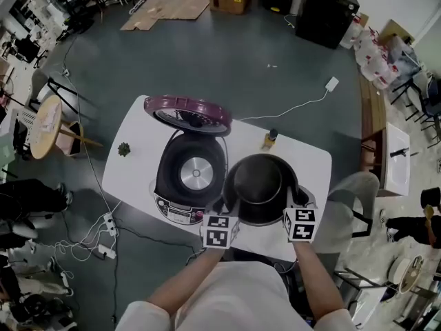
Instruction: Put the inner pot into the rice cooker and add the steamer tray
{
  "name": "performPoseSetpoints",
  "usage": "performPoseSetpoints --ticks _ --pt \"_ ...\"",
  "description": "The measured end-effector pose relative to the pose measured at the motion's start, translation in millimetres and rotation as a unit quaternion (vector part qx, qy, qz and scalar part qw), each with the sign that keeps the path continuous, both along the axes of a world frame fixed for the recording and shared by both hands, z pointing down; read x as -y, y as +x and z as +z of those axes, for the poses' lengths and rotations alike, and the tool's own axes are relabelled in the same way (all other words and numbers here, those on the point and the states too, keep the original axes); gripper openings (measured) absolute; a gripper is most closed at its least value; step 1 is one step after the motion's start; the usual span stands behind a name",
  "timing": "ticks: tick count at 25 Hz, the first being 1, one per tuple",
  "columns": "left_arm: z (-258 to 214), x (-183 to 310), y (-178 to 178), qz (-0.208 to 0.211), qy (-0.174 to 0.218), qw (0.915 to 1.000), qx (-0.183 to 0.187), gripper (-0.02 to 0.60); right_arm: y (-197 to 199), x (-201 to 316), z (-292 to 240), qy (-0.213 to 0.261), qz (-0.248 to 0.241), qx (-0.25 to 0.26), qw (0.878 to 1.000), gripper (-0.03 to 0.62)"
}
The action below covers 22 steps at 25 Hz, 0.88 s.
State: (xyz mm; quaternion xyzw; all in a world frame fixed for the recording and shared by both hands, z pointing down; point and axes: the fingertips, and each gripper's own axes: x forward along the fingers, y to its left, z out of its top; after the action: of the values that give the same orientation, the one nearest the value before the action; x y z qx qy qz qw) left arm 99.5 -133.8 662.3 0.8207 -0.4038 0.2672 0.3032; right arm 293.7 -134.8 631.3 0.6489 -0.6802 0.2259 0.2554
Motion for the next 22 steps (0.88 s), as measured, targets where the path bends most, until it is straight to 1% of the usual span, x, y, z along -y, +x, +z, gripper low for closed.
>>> performPoseSetpoints --ticks 7,12,16,22 --pt "-27.0 8.7 -18.8 0.009 0.028 0.9996 -0.002 0.16 -19.3 0.3 -30.0 0.028 0.008 -0.005 1.0 0.051" --pt "-48.0 16.7 -36.9 0.01 0.053 0.9985 -0.002 0.156 -37.3 3.2 -43.9 0.042 0.011 0.0 0.999 0.054" --pt "-60.6 22.0 -52.5 0.005 0.07 0.9976 0.002 0.16 -52.0 11.7 -54.5 0.053 0.002 0.002 0.999 0.054" --pt "-66.0 28.6 -91.7 -0.013 0.081 0.9966 0.014 0.158 -91.9 25.3 -57.0 0.062 -0.022 0.004 0.998 0.055"
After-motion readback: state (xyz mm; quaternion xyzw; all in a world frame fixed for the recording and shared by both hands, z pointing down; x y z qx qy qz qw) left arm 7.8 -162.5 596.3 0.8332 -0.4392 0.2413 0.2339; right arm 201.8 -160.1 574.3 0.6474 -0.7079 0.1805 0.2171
